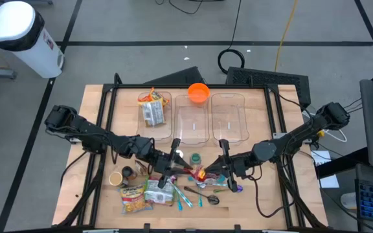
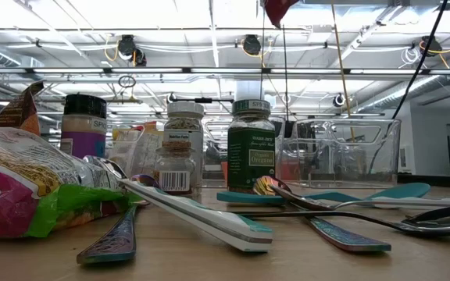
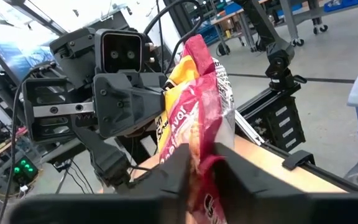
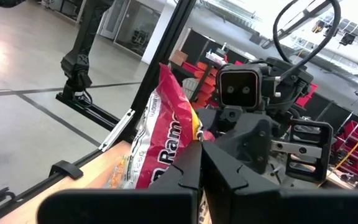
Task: Pick & Place Food Item
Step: Put the red noodle pack into the left transparent bin
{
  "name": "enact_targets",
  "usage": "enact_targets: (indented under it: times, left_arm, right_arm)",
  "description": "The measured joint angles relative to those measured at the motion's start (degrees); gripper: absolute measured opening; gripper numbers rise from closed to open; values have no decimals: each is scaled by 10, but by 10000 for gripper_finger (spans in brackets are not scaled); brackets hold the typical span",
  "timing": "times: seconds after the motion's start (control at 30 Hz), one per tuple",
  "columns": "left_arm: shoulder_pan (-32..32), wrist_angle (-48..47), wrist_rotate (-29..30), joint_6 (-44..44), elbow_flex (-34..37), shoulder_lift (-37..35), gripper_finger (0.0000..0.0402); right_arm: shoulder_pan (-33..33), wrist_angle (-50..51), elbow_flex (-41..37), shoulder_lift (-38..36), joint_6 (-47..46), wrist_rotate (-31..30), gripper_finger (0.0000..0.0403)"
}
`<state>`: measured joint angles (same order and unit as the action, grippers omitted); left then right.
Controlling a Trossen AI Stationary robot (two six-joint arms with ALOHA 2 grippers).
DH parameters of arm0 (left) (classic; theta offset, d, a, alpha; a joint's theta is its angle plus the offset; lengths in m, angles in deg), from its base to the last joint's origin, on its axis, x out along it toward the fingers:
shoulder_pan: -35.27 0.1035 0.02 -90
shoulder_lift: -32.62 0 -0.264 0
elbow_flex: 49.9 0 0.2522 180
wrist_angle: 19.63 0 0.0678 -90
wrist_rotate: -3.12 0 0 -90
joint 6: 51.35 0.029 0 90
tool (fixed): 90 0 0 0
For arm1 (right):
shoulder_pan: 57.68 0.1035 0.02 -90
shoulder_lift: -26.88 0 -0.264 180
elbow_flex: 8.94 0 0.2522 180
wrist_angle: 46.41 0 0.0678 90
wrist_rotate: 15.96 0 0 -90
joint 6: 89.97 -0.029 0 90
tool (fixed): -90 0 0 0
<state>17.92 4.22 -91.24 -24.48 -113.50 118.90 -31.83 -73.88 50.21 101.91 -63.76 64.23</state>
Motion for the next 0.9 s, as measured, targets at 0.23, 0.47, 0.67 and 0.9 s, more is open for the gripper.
enact_targets:
  times: [0.23, 0.47, 0.67, 0.9]
  left_arm:
    - [0, -70, 24, -26, 0, -49, 14]
    - [0, -246, 141, -81, 0, -144, 10]
    - [0, -340, 272, -111, 31, -196, 7]
    - [40, -305, 330, -120, 126, -283, 5]
  right_arm:
    - [9, 53, 0, -17, -14, -138, 16]
    - [35, 138, 0, -57, -49, -249, 95]
    - [41, 177, 0, -70, -67, -247, 147]
    - [42, 176, 0, -70, -61, -247, 164]
